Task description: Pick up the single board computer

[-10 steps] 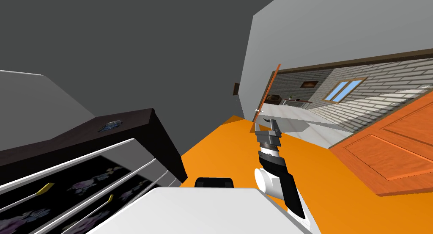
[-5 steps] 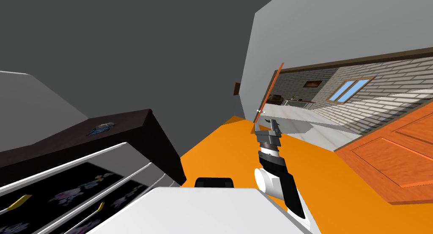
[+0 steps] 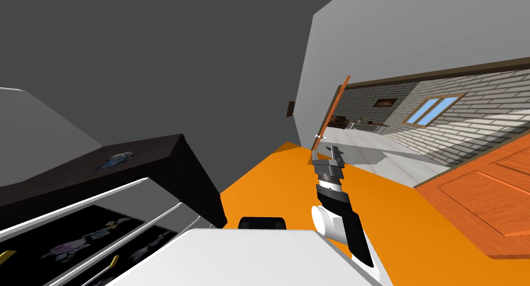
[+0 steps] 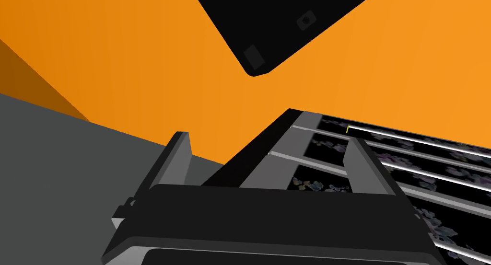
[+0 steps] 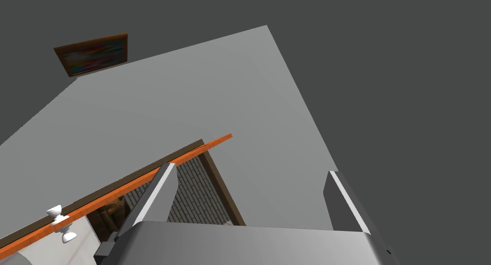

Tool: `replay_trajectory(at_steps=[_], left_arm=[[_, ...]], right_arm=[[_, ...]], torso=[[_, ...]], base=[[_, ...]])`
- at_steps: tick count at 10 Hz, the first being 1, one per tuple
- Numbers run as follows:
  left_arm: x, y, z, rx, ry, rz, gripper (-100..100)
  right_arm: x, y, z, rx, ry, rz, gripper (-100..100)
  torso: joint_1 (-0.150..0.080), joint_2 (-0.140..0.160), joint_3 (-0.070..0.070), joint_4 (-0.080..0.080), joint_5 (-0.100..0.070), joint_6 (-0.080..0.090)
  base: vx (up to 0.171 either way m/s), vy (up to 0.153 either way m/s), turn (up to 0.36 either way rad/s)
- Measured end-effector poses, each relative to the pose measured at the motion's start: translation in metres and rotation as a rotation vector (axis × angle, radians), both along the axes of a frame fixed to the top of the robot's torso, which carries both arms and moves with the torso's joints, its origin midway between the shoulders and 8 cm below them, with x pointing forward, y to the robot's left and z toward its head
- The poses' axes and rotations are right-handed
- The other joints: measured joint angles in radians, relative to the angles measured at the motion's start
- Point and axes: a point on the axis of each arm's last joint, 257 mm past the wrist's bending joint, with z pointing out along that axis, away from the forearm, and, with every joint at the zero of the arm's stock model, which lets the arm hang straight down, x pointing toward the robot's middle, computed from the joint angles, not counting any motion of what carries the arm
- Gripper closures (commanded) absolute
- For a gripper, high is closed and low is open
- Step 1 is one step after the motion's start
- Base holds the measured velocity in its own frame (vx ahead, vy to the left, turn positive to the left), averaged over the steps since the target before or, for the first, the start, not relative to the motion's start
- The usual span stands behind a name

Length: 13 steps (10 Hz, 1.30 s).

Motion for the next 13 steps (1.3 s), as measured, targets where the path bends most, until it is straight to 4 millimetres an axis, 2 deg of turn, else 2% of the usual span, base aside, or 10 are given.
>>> replay_trajectory(at_steps=[1, 6, 8, 13], left_arm=[[-0.006, 0.009, 0.01, 0.033, 0.012, 0.0, -100], [0.0, 0.046, 0.063, 0.191, 0.049, -0.004, -100], [0.0, 0.054, 0.077, 0.242, 0.058, -0.007, -100], [0.011, 0.071, 0.13, 0.39, 0.067, -0.018, -100]], right_arm=[[0.0, 0.0, 0.0, 0.0, 0.0, 0.0, 0], [0.0, 0.0, 0.0, 0.0, 0.0, 0.0, 0], [0.0, 0.0, 0.0, 0.0, 0.0, 0.0, 0], [0.0, 0.0, 0.0, 0.0, 0.0, 0.0, 0]], torso=[[0.0, 0.0, 0.0, 0.0, 0.0, 0.0], [0.001, -0.003, -0.002, -0.001, 0.0, 0.0], [0.001, -0.001, -0.001, 0.0, 0.0, 0.0], [0.003, -0.002, -0.002, -0.001, 0.001, 0.0]], base=[[0.042, -0.002, 0.005], [0.084, 0.005, 0.013], [0.088, 0.014, 0.012], [0.104, 0.047, 0.0]])
